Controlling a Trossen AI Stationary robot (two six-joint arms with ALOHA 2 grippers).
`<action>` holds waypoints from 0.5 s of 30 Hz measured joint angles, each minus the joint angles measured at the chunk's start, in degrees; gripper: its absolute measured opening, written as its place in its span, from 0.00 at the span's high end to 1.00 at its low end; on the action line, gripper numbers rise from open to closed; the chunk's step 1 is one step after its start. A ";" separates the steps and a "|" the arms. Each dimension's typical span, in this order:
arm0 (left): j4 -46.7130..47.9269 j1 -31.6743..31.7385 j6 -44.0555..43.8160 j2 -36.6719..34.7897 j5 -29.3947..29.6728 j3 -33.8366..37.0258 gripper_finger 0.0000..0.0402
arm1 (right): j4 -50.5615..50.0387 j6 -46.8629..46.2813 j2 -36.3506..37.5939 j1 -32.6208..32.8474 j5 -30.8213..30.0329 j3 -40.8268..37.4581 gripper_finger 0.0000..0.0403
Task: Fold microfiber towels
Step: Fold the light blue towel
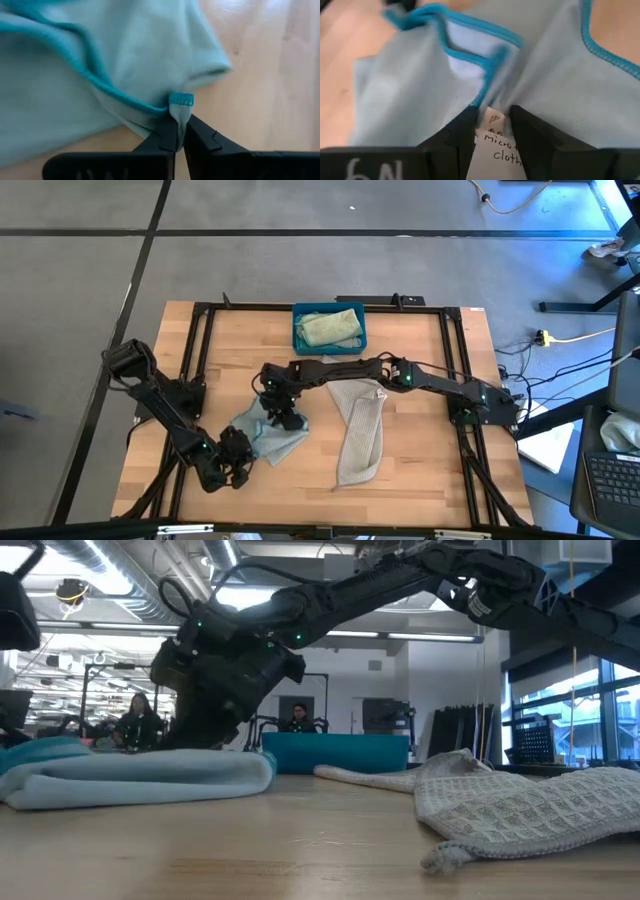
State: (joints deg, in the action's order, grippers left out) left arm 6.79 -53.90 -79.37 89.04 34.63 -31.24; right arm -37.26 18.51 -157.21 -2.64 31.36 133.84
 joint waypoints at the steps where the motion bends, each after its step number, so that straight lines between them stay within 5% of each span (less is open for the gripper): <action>1: 1.20 0.47 0.03 -0.84 -0.16 0.06 0.95 | -0.42 -0.30 0.00 0.45 0.13 0.00 0.67; 8: 1.95 1.51 3.19 -6.49 -3.84 0.15 0.94 | -3.43 -8.35 0.15 1.92 1.37 0.04 0.67; 15: -7.37 -0.13 1.79 -10.13 -12.02 0.10 0.95 | -2.61 -16.12 0.31 3.29 -1.70 0.07 0.67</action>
State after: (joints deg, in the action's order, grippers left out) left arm -0.58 -54.02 -77.59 78.91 22.61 -31.14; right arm -39.87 2.39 -156.90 0.65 29.66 133.91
